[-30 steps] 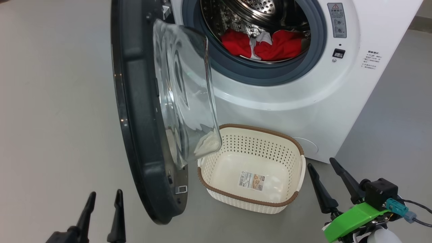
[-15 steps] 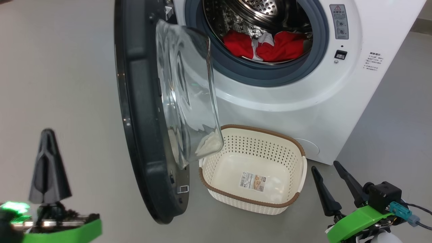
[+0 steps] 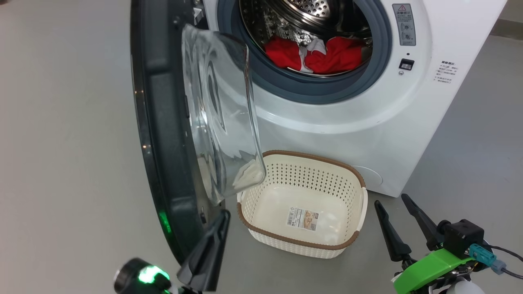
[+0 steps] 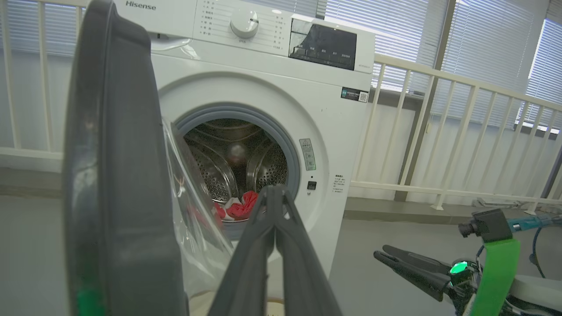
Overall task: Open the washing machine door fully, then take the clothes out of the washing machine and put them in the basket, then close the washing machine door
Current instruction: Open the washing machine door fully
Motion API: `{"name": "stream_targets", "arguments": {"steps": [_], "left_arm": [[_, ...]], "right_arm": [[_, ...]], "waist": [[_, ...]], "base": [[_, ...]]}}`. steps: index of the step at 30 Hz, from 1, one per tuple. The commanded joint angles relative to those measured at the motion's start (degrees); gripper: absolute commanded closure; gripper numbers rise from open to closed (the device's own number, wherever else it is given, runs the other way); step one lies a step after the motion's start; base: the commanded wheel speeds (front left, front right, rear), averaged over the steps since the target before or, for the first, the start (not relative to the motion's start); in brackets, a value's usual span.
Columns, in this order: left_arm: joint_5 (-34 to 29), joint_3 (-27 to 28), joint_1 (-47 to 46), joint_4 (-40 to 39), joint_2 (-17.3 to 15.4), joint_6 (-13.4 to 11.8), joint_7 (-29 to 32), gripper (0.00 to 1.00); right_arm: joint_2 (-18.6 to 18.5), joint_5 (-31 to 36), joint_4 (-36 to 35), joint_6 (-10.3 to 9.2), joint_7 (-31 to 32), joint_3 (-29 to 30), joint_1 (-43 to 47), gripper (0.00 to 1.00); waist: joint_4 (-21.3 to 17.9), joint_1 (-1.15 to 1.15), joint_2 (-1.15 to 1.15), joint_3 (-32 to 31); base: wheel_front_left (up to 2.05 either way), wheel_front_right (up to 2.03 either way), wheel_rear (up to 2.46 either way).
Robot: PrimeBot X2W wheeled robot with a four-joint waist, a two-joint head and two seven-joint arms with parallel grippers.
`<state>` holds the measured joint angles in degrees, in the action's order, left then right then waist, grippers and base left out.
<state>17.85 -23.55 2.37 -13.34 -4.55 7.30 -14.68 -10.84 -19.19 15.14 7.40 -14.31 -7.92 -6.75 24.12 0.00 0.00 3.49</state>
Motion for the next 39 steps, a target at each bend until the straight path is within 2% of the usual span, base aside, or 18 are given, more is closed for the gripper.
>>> {"name": "stream_targets", "arguments": {"steps": [1,7,18,25,39], "left_arm": [[0.8,1.1,-0.9,0.3,-1.1,0.1,-0.3,1.00],[3.8,0.4,-2.2,9.7,-1.9,0.2,0.4,1.00],[5.6,3.7,-4.3,16.5,-1.9,-1.3,0.1,1.00],[6.1,6.1,-5.2,18.1,-2.8,-2.4,0.0,1.00],[7.7,16.1,-3.3,16.5,-5.6,-7.3,-0.3,1.00]], "right_arm": [[-0.1,0.8,-1.4,0.09,-0.7,-1.3,-0.4,0.00],[-0.2,0.7,-1.4,0.09,-0.7,-1.6,-0.9,0.00],[0.0,0.9,-1.6,0.09,-0.7,-1.6,-1.1,0.00],[0.1,1.0,-1.8,0.09,-0.7,-1.7,-1.3,0.00],[0.3,1.4,-1.9,0.09,-0.7,-1.6,-1.8,0.00]], "waist": [[0.0,0.00,0.00,0.1],[0.1,0.00,0.00,0.3],[-0.1,0.00,0.00,0.7],[-0.1,0.00,0.00,1.2],[0.5,0.00,0.00,3.0]], "base": [[0.00,0.00,0.00],[0.00,0.00,0.00],[0.00,0.00,0.00],[0.00,0.00,0.00],[0.00,0.00,0.00]]}}
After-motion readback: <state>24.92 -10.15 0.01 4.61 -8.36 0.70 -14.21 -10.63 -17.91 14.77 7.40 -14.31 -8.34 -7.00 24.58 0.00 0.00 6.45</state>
